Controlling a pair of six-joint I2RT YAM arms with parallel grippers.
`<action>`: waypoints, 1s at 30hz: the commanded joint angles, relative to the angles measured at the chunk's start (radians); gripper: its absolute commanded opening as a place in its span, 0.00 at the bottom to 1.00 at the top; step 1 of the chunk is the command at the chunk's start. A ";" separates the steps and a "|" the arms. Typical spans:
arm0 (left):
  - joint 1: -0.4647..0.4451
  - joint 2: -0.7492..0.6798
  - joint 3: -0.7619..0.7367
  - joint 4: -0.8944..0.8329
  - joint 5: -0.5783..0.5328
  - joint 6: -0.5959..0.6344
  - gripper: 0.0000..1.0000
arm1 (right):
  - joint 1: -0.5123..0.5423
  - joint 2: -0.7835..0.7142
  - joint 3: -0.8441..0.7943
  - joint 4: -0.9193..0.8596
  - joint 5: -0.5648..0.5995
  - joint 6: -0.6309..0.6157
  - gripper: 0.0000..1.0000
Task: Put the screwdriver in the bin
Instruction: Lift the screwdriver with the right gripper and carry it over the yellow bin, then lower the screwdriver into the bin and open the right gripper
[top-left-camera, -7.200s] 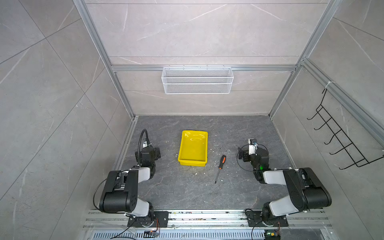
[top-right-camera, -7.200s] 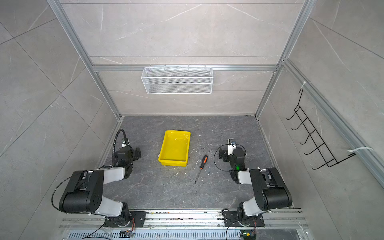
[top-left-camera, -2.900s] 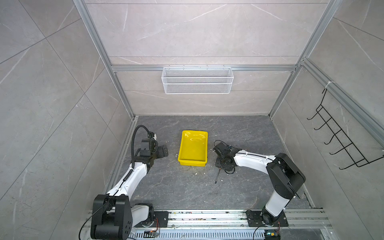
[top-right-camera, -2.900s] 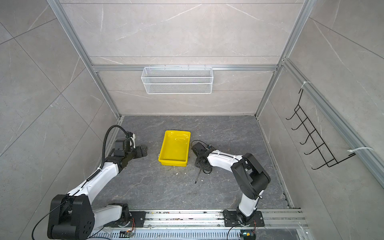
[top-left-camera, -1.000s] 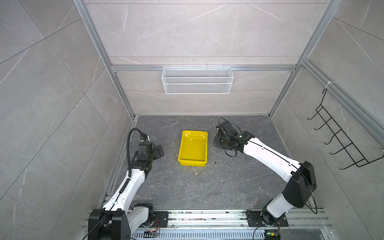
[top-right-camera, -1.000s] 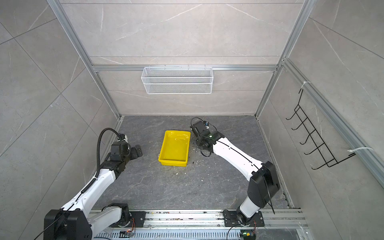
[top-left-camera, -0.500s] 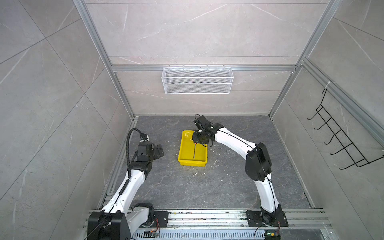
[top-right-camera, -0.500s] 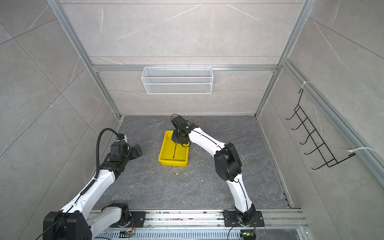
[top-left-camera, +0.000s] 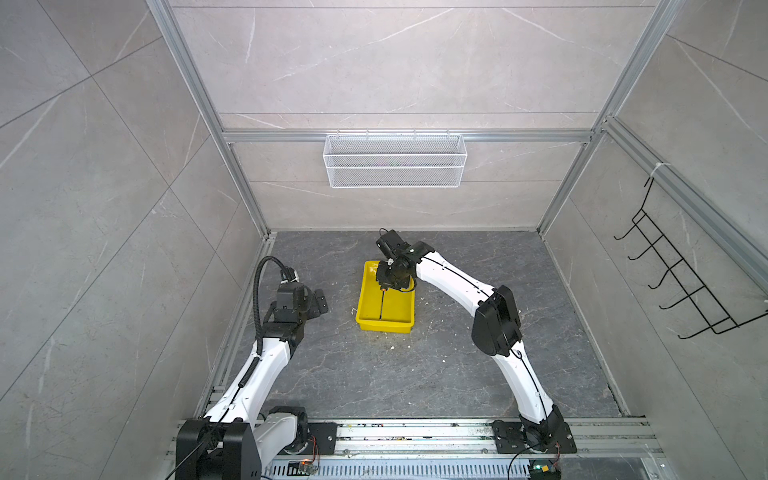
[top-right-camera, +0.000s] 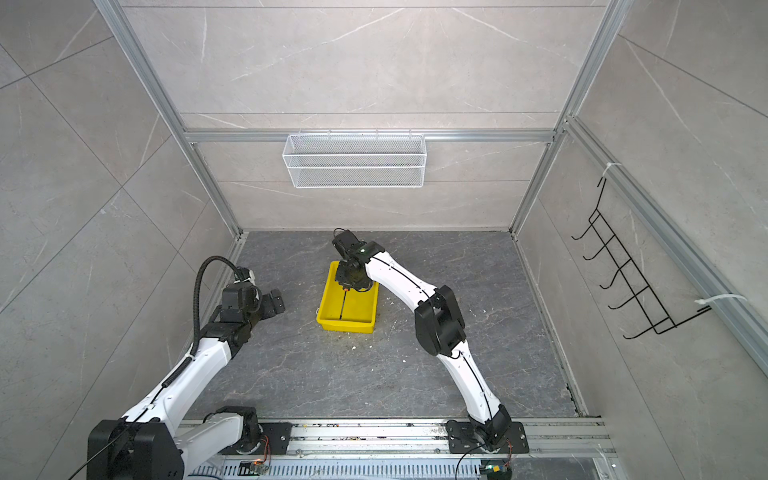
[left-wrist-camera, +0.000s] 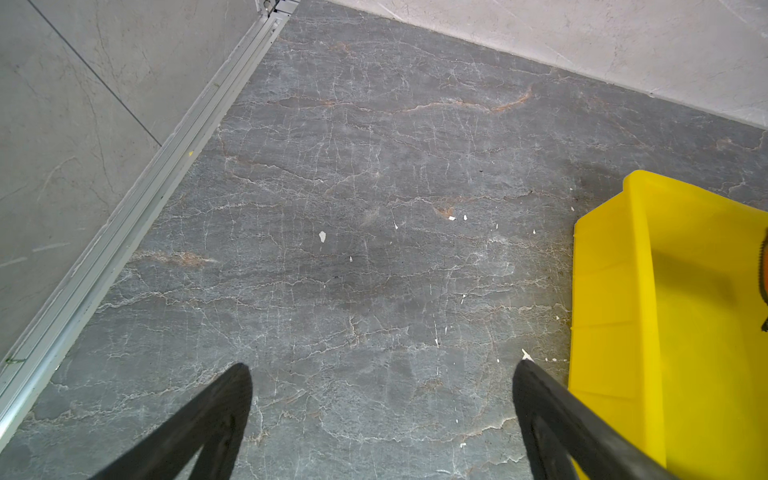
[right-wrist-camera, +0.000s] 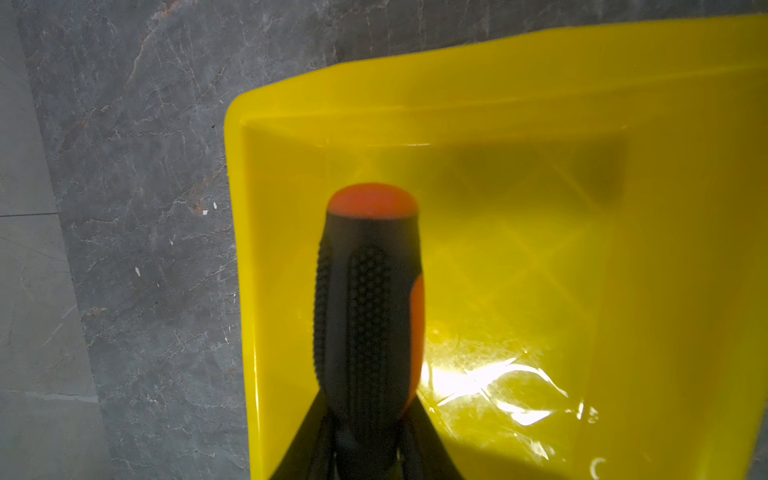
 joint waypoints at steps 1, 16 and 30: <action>0.004 0.002 0.010 0.016 -0.023 -0.017 1.00 | 0.004 0.038 0.042 -0.040 0.009 -0.014 0.27; 0.004 0.005 0.012 0.015 -0.026 -0.016 1.00 | 0.004 0.279 0.518 -0.348 0.049 -0.071 0.49; 0.003 0.011 0.021 0.005 0.002 -0.009 1.00 | 0.003 -0.296 0.149 -0.390 0.481 -0.325 0.56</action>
